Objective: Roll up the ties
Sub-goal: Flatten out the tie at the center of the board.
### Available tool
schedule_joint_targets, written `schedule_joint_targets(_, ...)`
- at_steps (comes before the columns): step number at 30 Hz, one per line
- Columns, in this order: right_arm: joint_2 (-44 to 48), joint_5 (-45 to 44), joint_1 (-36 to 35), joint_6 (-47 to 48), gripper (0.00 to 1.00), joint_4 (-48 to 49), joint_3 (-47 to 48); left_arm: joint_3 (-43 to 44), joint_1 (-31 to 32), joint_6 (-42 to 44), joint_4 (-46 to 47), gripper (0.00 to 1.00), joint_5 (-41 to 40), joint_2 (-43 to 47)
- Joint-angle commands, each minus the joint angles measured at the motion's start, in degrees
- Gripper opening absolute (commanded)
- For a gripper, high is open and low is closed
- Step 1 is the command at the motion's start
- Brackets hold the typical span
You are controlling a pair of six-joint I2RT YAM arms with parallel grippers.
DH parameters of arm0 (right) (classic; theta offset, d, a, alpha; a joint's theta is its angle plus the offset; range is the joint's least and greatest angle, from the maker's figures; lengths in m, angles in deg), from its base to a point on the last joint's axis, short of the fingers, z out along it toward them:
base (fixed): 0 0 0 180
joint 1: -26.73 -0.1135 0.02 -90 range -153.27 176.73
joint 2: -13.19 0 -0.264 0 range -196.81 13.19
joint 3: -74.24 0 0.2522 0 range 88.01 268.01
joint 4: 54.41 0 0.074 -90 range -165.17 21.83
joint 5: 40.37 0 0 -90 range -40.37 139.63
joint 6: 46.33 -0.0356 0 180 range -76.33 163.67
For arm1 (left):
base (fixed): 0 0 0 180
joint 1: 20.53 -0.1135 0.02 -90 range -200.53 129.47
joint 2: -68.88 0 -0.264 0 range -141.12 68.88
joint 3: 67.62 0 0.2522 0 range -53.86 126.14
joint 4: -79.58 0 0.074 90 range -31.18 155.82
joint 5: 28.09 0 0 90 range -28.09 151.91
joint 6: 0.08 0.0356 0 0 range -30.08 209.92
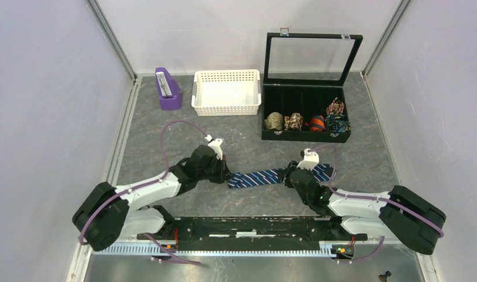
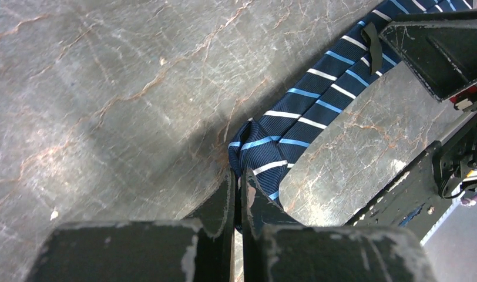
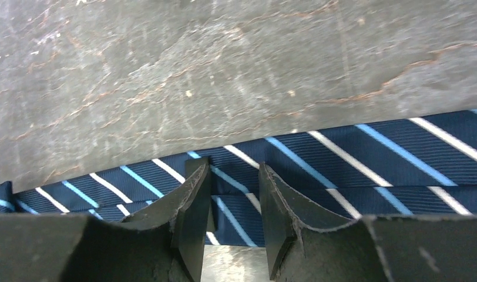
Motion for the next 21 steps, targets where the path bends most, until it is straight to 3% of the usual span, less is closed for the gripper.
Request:
schedule_joint_targets(1,3.88,-2.23,2.21,5.28,0.42,-5.10,-0.69,3.91,-0.58,5.05,2.70,0.04,2.89,-3.60)
schedule_joint_targets(7,9.07,3.36,2.17,11.76,0.38,-6.36,2.70,5.73,-0.60,5.63,3.23,0.13,4.19,-7.65)
schedule_joint_targets(9,10.21,6.97,1.97,13.14,0.38,-5.41,3.34,5.74,-0.60,5.48,2.91,0.23,3.70,-7.57)
schedule_joint_targets(12,10.41,13.33,1.06,14.70,0.37,-2.01,4.13,6.40,-0.60,5.53,0.00,0.48,1.00,-6.14)
schedule_joint_targets(21,0.82,21.12,-3.42,13.67,0.36,6.81,7.89,10.82,-0.45,3.94,-15.78,0.85,-10.21,0.99)
